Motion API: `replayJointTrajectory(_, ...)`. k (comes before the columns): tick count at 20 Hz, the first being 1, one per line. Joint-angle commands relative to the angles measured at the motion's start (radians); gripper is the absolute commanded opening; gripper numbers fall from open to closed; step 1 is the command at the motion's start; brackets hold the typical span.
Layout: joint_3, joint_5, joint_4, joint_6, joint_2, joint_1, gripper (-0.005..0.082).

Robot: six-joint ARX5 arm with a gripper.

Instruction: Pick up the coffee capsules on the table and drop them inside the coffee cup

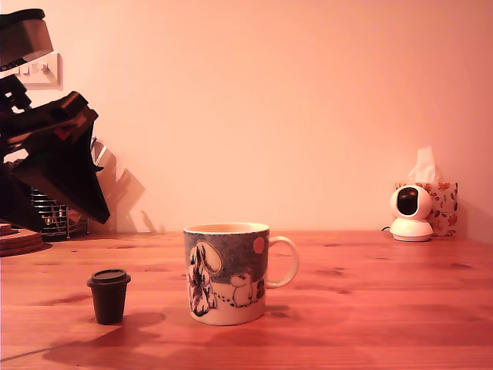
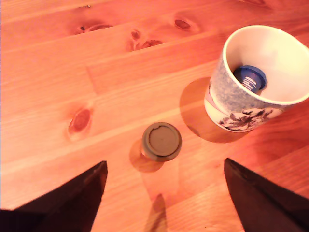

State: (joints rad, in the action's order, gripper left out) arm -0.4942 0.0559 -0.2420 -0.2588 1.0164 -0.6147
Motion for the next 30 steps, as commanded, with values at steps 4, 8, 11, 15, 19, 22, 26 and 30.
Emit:
replayJointTrajectory(4, 0.017, 0.006, 0.010, 0.046, 0.012, -0.003, 0.0692)
replayJointTrajectory(8, 0.018, 0.006, 0.051, 0.077, 0.048, -0.003, 0.0692)
replayJointTrajectory(11, 0.018, 0.006, 0.093, 0.088, 0.099, -0.003, 0.0692)
replayJointTrajectory(15, 0.018, -0.003, 0.171, 0.129, 0.164, -0.003, 0.0692)
replayJointTrajectory(19, 0.018, -0.066, 0.229, 0.133, 0.230, 0.011, 0.0692)
replayJointTrajectory(22, 0.018, -0.101, 0.246, 0.133, 0.268, 0.036, 0.0692)
replayJointTrajectory(26, 0.018, -0.160, 0.278, 0.132, 0.304, 0.078, 0.0692)
replayJointTrajectory(30, 0.018, -0.206, 0.305, 0.133, 0.355, 0.100, 0.0692)
